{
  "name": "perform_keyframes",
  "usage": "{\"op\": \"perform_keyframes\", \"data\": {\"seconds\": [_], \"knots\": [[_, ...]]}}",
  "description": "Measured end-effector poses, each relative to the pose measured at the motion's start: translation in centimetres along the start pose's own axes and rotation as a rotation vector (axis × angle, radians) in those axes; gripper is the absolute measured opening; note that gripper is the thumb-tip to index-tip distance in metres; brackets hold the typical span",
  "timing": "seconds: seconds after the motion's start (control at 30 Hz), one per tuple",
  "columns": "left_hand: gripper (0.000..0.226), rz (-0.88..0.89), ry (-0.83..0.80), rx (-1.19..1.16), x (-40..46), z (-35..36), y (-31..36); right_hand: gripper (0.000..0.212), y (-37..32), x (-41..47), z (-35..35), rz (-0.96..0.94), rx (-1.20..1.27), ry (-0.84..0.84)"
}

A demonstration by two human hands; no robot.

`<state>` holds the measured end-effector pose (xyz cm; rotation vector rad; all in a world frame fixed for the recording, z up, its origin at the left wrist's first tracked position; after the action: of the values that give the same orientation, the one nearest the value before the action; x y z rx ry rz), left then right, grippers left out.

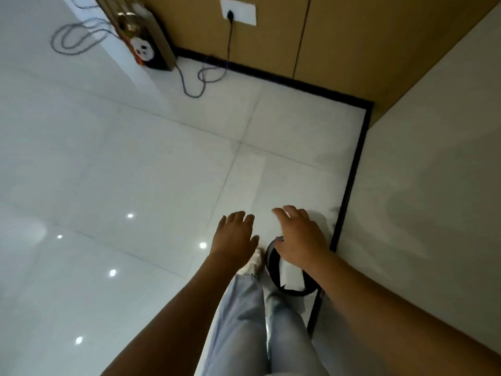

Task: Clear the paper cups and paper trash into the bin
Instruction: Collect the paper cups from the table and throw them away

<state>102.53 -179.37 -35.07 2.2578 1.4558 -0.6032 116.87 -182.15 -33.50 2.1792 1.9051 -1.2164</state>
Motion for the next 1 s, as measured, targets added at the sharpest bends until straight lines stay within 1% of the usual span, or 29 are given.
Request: {"op": "perform_keyframes", "data": {"seconds": [0.17,0.27,0.4,0.53,0.67,0.83,1.0], "knots": [[0.050,-0.235,0.161,-0.127,-11.9,-3.8,-5.1,0.058,-10.8,-4.9,-0.7,-0.222,-0.216,-0.027],[0.049,-0.419,0.218,-0.218,-20.1,-3.4,-9.2,0.058,-17.9,-8.1,1.2,-0.388,-0.335,-0.104],[0.048,-0.693,0.269,-0.353,-31.4,-1.2,-15.1,0.057,-28.1,-13.0,5.8,-0.623,-0.469,-0.183],[0.047,-0.923,0.313,-0.449,-42.2,2.3,-20.5,0.054,-37.6,-18.6,12.3,-0.865,-0.585,-0.230],[0.047,-1.086,0.338,-0.514,-52.6,7.1,-25.1,0.053,-46.1,-24.5,20.5,-1.032,-0.676,-0.289],[0.047,-1.278,0.336,-0.564,-66.4,14.0,-30.8,0.052,-55.8,-32.9,32.2,-1.187,-0.702,-0.348],[0.048,-1.482,0.302,-0.640,-79.0,20.3,-33.6,0.055,-62.3,-42.4,43.4,-1.308,-0.687,-0.501]]}}
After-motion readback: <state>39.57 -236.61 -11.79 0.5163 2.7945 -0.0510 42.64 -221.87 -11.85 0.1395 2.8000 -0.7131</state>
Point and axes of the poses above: each hand's wrist, its own x-axis towards the middle knuckle, its own z-axis out of the palm, y = z × x, the point moved 2 cm from there along x, towards the middle knuckle, and after that the axes turned 11 degrees about x, right-handed, at the moved point
